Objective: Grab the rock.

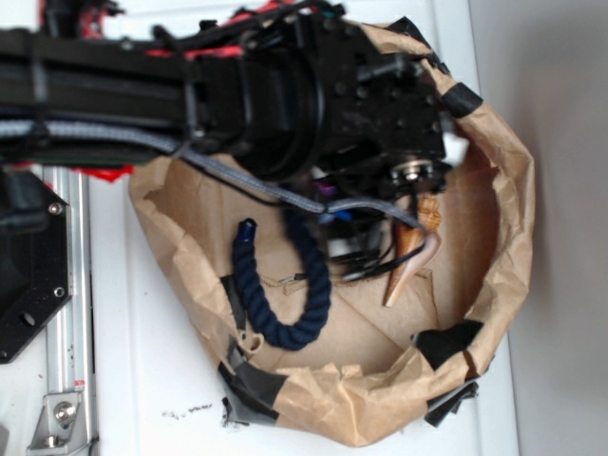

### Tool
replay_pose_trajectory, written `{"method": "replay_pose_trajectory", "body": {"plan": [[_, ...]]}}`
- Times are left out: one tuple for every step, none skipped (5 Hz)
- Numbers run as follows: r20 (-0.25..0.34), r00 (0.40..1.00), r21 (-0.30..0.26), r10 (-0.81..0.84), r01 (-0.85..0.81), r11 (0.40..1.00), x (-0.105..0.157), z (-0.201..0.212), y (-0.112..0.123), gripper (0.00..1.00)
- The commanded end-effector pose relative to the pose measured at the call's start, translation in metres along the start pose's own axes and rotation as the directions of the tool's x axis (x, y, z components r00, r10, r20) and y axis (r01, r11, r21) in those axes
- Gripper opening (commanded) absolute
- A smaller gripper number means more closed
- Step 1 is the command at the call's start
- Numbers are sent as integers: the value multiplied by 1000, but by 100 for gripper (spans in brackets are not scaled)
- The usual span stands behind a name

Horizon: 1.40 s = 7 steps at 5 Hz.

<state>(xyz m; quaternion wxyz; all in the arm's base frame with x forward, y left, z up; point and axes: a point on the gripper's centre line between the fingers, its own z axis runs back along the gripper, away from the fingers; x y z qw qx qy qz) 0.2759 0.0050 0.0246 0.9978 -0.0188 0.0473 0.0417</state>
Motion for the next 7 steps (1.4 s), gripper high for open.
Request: {"method": "replay_pose_trajectory", "body": {"plan": [[124, 988, 9, -95, 94, 996, -14, 97, 7, 0], [140, 979, 24, -146, 144, 989, -18, 136, -4, 0], [169, 970, 46, -173, 167, 985, -20, 154, -11, 0], [174, 968, 43, -183, 178, 983, -9, 154, -15, 0], [167, 968, 55, -190, 184, 981, 1, 147, -20, 0], [177, 965, 67, -192, 183, 981, -2, 146, -23, 0], [181, 966, 65, -184, 175, 982, -5, 143, -26, 0]]}}
